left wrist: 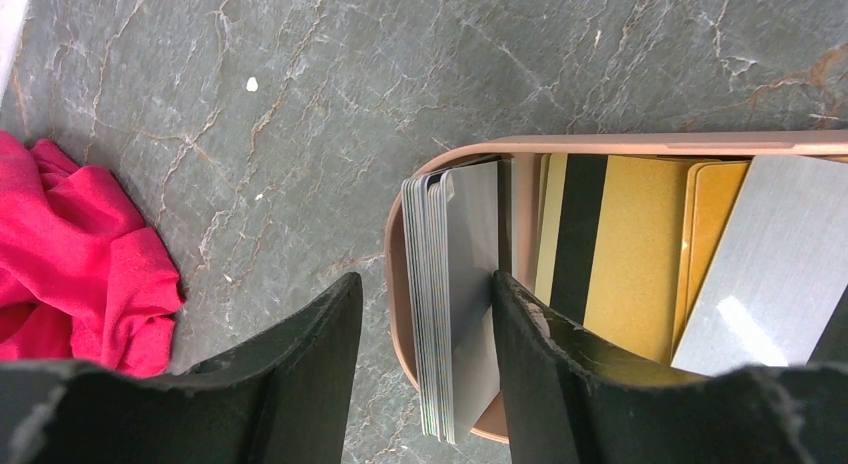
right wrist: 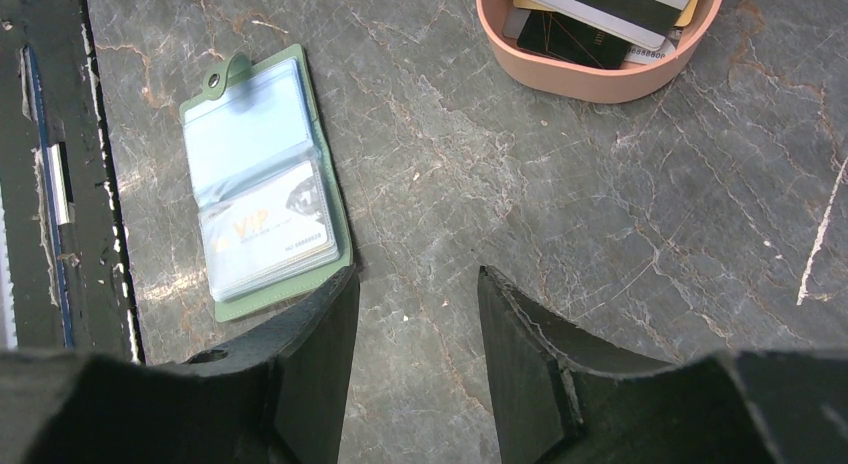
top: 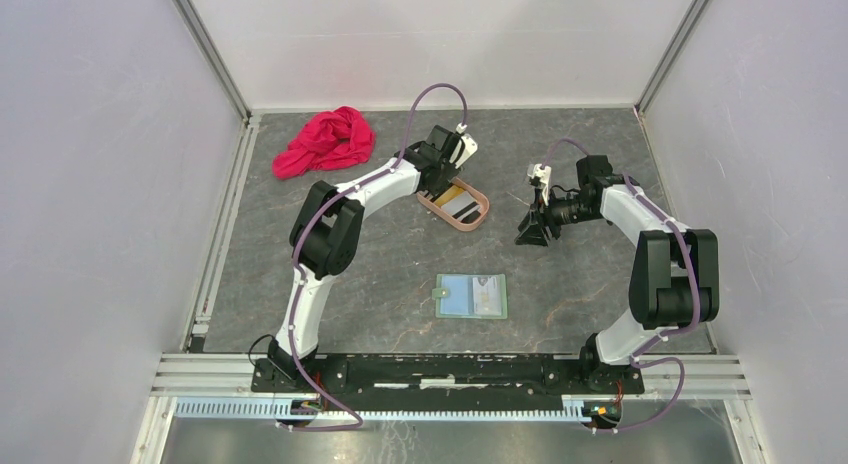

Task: Put the credit cards into the card holder
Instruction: Pick up the credit card from the storage box.

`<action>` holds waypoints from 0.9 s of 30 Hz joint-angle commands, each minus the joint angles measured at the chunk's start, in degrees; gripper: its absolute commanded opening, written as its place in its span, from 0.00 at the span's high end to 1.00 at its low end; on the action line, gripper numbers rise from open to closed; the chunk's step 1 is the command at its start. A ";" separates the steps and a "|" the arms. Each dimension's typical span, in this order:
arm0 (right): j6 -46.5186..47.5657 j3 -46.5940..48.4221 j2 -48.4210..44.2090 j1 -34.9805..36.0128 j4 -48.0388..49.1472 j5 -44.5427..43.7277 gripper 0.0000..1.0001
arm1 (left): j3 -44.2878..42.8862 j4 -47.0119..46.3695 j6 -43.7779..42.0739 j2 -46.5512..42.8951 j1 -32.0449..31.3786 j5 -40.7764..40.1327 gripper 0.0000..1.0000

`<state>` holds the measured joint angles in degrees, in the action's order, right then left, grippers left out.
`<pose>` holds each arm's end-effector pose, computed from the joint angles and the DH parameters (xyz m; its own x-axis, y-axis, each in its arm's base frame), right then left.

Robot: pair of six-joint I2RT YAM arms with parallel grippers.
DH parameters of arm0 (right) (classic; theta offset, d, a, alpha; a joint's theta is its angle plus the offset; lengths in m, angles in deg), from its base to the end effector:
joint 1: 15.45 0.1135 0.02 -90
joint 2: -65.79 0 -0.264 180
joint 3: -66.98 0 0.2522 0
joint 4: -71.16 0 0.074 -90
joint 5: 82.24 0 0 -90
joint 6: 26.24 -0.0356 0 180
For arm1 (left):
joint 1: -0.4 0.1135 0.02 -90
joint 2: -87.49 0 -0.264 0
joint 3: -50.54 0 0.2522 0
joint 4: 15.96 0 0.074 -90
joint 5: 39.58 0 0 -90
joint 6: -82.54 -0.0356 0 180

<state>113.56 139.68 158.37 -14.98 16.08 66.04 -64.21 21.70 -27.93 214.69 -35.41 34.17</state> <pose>0.2929 0.0327 0.2019 -0.4514 -0.4053 -0.7949 -0.8829 0.3321 0.3320 0.4075 -0.2817 0.1864 -0.4374 0.7296 -0.5257 0.6075 0.6708 0.4254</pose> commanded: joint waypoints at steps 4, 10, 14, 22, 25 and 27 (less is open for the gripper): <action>1.52 1.99 0.07 -0.14 -0.55 2.11 0.47 | -0.66 -2.26 0.96 -2.98 0.04 -0.98 0.43; 1.61 2.02 0.20 -0.17 -0.65 2.27 0.47 | -0.45 -2.37 1.13 -3.52 0.04 -0.92 0.44; 1.61 1.98 0.23 -0.15 -0.64 2.28 0.47 | -0.36 -2.40 1.24 -3.77 0.00 -0.94 0.44; 1.70 1.98 0.22 -0.16 -0.70 2.35 0.47 | 0.74 -3.45 1.48 -4.97 -0.04 -0.96 0.44; 1.79 2.01 0.23 -0.16 -0.79 2.41 0.47 | 1.01 -3.61 1.51 -5.24 -0.03 -0.91 0.44; 1.79 2.00 0.24 -0.17 -0.78 2.45 0.47 | 1.05 -3.71 1.64 -5.37 0.00 -0.95 0.44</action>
<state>113.78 139.68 158.39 -14.98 15.86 66.87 -63.21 20.74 -27.91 213.29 -35.41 34.11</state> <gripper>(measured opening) 0.534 0.564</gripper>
